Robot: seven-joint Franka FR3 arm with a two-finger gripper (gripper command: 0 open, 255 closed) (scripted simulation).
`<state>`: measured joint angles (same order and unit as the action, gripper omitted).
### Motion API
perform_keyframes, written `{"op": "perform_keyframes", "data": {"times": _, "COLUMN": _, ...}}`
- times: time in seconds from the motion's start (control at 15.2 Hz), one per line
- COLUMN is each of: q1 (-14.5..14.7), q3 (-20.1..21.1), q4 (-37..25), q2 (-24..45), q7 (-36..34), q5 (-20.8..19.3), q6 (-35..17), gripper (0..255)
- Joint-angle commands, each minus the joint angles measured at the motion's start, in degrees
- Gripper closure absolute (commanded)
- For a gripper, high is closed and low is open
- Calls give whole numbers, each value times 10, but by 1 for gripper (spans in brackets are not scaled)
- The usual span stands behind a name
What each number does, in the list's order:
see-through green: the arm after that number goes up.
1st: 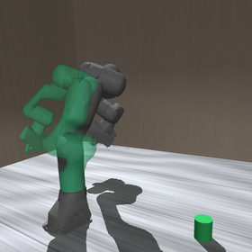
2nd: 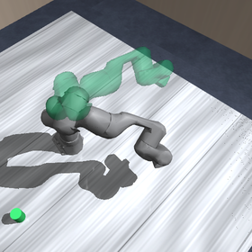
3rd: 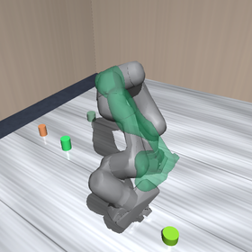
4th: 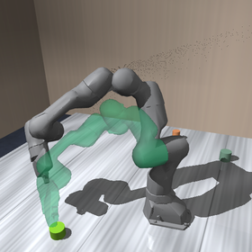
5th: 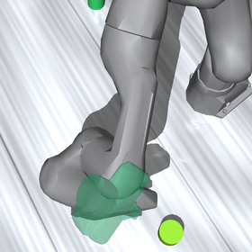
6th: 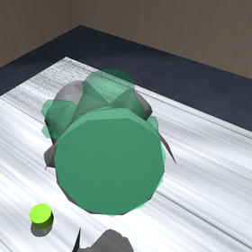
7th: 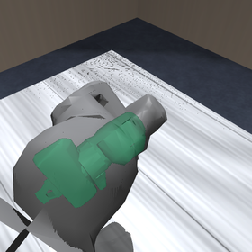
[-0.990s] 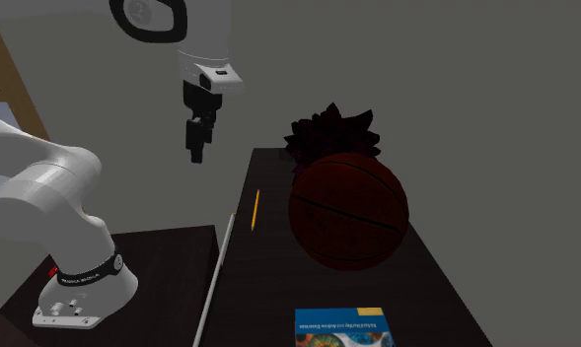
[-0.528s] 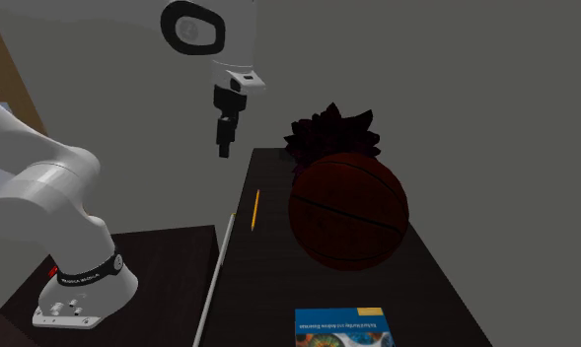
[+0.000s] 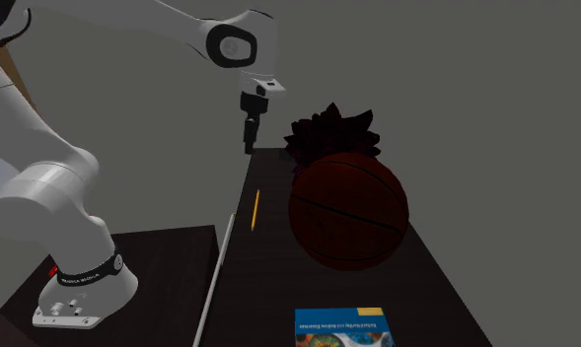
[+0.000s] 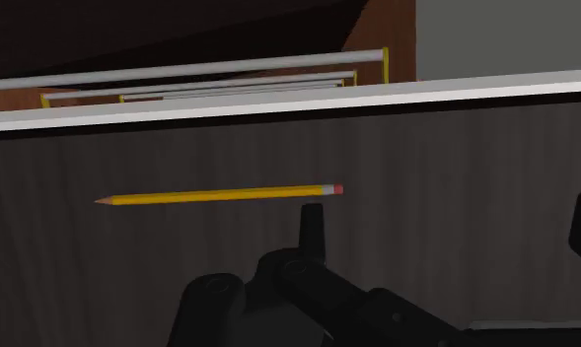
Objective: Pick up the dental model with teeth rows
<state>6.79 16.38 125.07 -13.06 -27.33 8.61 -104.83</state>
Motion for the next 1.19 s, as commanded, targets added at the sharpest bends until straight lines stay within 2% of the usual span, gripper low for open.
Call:
{"op": "perform_keyframes", "data": {"times": 0.0, "q1": 3, "q3": 16, "q4": -34, "q2": 48, "q7": -29, "q5": -16, "q6": -16, "gripper": 0}}
{"op": "perform_keyframes", "data": {"times": 0.53, "q1": 40, "q3": 54, "q4": -195, "q2": 235, "q7": -145, "q5": -105, "q6": -30, "gripper": 0}}
{"op": "perform_keyframes", "data": {"times": 1.06, "q1": 116, "q3": 45, "q4": -422, "q2": 434, "q7": -226, "q5": -195, "q6": 18, "gripper": 0}}
{"op": "perform_keyframes", "data": {"times": 1.12, "q1": 117, "q3": 44, "q4": -417, "q2": 436, "q7": -226, "q5": -196, "q6": 12, "gripper": 0}}
